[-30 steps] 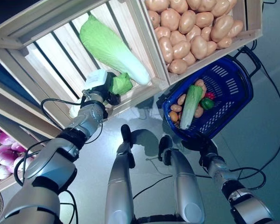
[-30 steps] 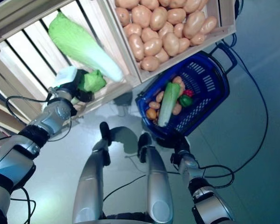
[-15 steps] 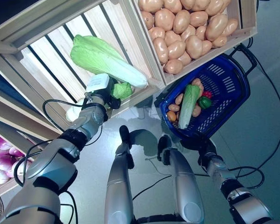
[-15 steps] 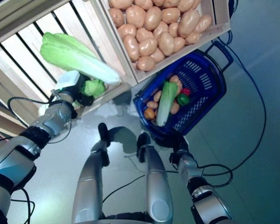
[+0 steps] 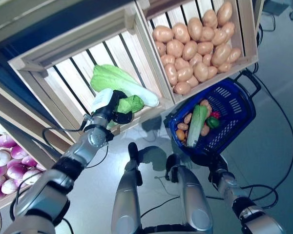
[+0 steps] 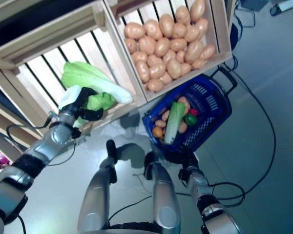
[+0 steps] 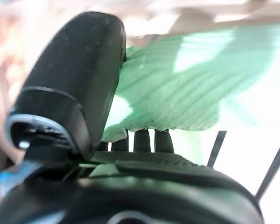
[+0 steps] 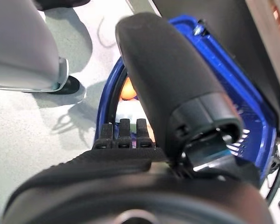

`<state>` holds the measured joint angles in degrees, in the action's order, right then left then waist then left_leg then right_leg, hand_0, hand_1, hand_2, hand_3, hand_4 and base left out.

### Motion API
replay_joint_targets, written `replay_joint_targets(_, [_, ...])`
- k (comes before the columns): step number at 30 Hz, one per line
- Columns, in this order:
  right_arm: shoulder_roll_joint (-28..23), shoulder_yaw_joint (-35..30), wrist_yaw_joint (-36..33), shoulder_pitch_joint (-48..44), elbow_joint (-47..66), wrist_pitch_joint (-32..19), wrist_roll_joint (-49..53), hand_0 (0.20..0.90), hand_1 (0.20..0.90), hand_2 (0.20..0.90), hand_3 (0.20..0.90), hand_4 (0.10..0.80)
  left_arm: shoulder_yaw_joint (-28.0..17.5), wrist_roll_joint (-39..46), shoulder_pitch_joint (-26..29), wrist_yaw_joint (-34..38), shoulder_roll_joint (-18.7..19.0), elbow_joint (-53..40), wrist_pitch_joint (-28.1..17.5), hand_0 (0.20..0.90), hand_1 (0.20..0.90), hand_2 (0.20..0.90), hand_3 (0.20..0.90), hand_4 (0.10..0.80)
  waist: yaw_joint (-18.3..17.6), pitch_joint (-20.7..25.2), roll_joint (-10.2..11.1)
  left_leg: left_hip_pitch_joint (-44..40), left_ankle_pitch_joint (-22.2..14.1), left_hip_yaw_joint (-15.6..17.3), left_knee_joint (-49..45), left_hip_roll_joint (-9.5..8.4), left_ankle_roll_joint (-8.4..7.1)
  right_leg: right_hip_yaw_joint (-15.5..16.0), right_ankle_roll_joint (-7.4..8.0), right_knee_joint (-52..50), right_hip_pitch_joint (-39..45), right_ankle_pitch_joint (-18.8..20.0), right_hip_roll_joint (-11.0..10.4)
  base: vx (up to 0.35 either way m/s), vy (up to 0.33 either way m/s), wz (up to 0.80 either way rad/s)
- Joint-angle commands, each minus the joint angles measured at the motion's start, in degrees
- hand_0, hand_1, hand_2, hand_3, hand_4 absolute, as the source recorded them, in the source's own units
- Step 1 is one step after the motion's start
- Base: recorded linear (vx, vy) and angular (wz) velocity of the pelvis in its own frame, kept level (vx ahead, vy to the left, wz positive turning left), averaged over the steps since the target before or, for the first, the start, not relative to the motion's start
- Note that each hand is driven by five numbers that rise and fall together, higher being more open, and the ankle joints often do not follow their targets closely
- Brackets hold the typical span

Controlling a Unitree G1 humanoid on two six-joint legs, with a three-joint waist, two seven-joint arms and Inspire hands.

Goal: Put vegetables into the basket

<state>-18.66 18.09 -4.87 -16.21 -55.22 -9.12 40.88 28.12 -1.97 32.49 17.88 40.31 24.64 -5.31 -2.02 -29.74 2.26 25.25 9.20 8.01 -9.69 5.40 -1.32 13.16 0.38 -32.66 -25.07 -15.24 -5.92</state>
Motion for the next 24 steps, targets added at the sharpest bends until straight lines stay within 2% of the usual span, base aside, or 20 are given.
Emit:
replay_joint_targets(1, [-2.3,-5.0,-0.5,4.3,2.4,-4.1,-1.1,0.900,0.900,0.900,0.900,0.800,-7.2,4.6,-3.5,1.0,-1.5,-9.1,-9.5,0.300,0.300,0.300,0.300,0.400,1.3,4.2,-2.0,-3.1,-11.1,-0.3,-5.2,-1.99,-1.53,-0.4,1.88,17.4,6.4,10.2,0.4,0.125,0.016,0.04])
replay_joint_targets(3, [-1.4,-6.2,-0.4,6.9,2.4,-4.6,-2.3,0.900,0.900,0.900,0.900,0.800,-10.8,5.6,-8.6,-0.5,-3.7,-14.3,-10.7,0.300,0.300,0.300,0.300,0.400,1.9,6.4,-2.0,-6.6,-9.6,-0.5,-0.6,-2.43,-1.72,0.3,2.55,21.3,10.1,11.3,0.2,0.140,0.025,0.08])
replay_joint_targets(7, [-0.5,-8.1,-0.6,10.5,4.3,-4.1,-3.9,0.900,0.900,0.900,0.900,0.800,-14.8,11.0,-14.8,-3.7,-7.0,-19.2,-13.9,0.300,0.300,0.300,0.300,0.400,2.5,10.1,-1.9,-11.4,-7.9,-1.2,5.4,-2.74,-1.82,1.2,3.12,25.8,14.9,12.7,0.5,0.130,0.035,0.19])
replay_joint_targets(10, [0.5,-9.4,-0.7,13.8,6.0,-4.2,-6.1,0.900,0.900,0.900,0.900,0.800,-17.2,18.4,-19.3,-6.6,-10.3,-21.2,-17.3,0.300,0.300,0.300,0.300,0.400,2.8,13.0,-1.6,-15.6,-7.1,-1.1,9.5,-2.52,-1.89,1.7,3.55,28.5,19.1,13.0,0.7,0.153,0.025,0.05])
replay_joint_targets(13, [0.8,-10.0,-1.1,15.4,7.9,-4.1,-6.6,0.900,0.900,0.900,0.900,0.800,-18.5,26.1,-21.4,-9.7,-12.4,-22.2,-18.2,0.300,0.300,0.300,0.300,0.400,2.9,14.8,-1.1,-17.3,-7.2,-1.0,10.1,-2.37,-1.66,1.9,3.69,29.7,20.8,13.6,0.8,0.114,-0.002,0.06])
replay_joint_targets(15, [1.1,-10.2,-1.5,16.9,10.5,-3.9,-7.6,0.900,0.900,0.900,0.900,0.800,-19.5,39.4,-23.4,-14.5,-15.1,-22.7,-16.8,0.300,0.300,0.300,0.300,0.400,2.9,16.3,-0.4,-19.4,-8.3,-0.8,9.7,-2.20,-1.14,1.9,3.90,29.8,22.4,13.7,0.6,0.140,-0.009,0.02])
replay_joint_targets(16, [1.3,-10.2,-1.4,17.3,11.6,-4.1,-8.0,0.900,0.900,0.900,0.900,0.800,-19.7,42.2,-24.0,-16.3,-16.2,-22.5,-16.6,0.300,0.300,0.300,0.300,0.400,2.8,17.0,-0.2,-19.9,-8.4,-0.7,9.8,-2.14,-0.98,1.9,3.93,30.0,22.7,13.9,0.6,0.119,-0.018,-0.01])
replay_joint_targets(18, [1.4,-10.0,-1.9,18.2,16.6,-2.4,-8.8,0.900,0.900,0.900,0.900,0.800,-19.7,46.4,-25.1,-18.0,-18.3,-23.0,-14.9,0.300,0.300,0.300,0.300,0.400,2.7,18.5,0.5,-21.6,-8.6,-0.6,10.7,-2.01,-0.84,2.0,4.09,30.6,24.1,14.1,0.7,0.111,-0.036,0.00])
replay_joint_targets(24, [0.6,-10.6,-0.8,21.7,28.6,-3.1,-12.9,0.900,0.900,0.900,0.900,0.800,-20.5,55.6,-27.8,-19.7,-21.1,-24.5,-11.6,0.300,0.300,0.300,0.300,0.400,1.7,20.5,1.3,-24.5,-9.7,0.3,11.0,-2.07,-0.01,1.3,4.54,30.9,25.7,14.5,0.6,0.056,-0.007,-0.03])
